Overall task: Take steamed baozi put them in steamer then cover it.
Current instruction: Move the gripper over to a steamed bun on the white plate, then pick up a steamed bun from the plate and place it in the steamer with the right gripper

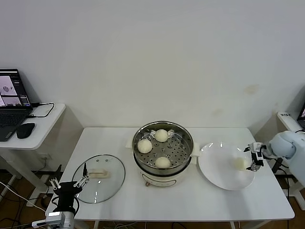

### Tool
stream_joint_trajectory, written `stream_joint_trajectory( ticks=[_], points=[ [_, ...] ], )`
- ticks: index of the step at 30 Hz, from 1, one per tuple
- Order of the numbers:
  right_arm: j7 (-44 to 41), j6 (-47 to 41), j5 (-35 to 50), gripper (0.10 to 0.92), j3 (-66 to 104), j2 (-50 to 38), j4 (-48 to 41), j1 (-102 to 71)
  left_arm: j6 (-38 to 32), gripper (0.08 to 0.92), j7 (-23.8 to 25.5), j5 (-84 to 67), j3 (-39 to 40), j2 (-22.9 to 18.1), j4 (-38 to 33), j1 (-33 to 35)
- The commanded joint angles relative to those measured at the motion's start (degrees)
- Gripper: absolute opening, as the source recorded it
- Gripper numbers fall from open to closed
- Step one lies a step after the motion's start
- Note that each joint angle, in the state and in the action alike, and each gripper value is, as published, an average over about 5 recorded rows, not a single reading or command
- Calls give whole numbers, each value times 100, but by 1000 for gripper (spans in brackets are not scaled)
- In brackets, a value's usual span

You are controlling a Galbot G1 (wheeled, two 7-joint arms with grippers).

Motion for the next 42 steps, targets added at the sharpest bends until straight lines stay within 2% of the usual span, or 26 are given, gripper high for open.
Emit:
stream_joint_trajectory(
  ticks=[1, 5, 18, 28, 34, 42],
  points=[
    [99, 102, -340, 821, 148, 561, -725, -83, 2, 823, 1, 18, 15, -23, 19, -2],
    [93, 93, -404, 804, 148, 615, -793, -68, 1, 823, 6, 21, 21, -28, 27, 5],
    [-5, 57, -436, 677, 134, 604, -754, -66, 1, 823, 5, 11, 27, -27, 28, 6],
    [-102, 49, -256, 466, -19, 448, -600, 145, 3, 823, 2, 21, 42, -24, -3, 17],
    [-225, -193, 419, 461, -698, 23, -43, 983, 29, 823, 2, 25, 62, -3, -54, 0],
    [-233, -850, 2055, 471, -2326, -378, 1252, 3169, 52, 823, 2, 21, 98, 21, -108, -20]
  ],
)
